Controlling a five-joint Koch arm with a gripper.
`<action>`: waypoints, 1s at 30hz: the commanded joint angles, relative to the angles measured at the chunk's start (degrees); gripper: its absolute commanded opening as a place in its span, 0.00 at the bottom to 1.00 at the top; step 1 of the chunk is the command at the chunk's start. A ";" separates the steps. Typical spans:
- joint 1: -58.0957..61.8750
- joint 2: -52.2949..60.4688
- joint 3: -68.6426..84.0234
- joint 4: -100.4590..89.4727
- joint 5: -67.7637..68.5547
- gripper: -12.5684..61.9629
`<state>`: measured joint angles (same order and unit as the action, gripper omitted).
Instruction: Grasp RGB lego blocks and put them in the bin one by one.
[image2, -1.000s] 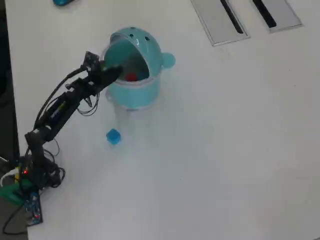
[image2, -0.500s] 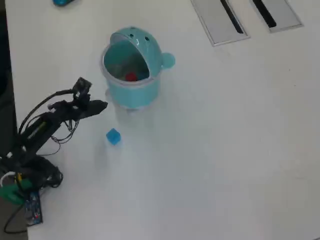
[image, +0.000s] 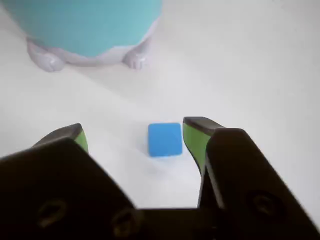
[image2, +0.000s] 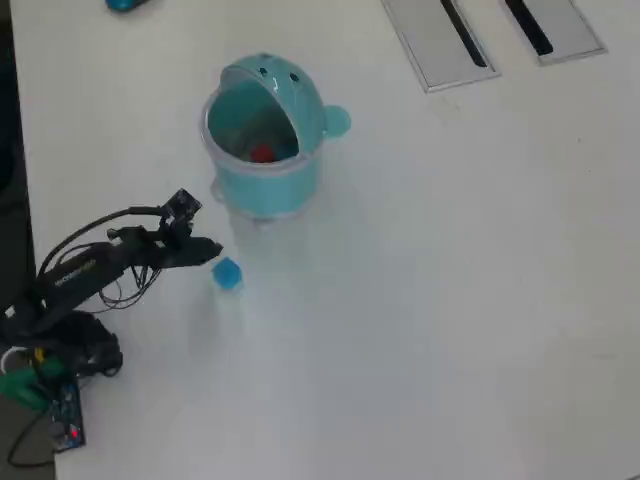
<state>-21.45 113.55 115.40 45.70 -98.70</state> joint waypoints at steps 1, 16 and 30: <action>0.88 0.18 -0.09 -5.27 0.88 0.65; 6.42 -9.05 9.93 -20.65 0.97 0.64; 6.77 -16.61 13.89 -29.62 0.97 0.64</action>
<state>-14.68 96.77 130.87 19.51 -97.73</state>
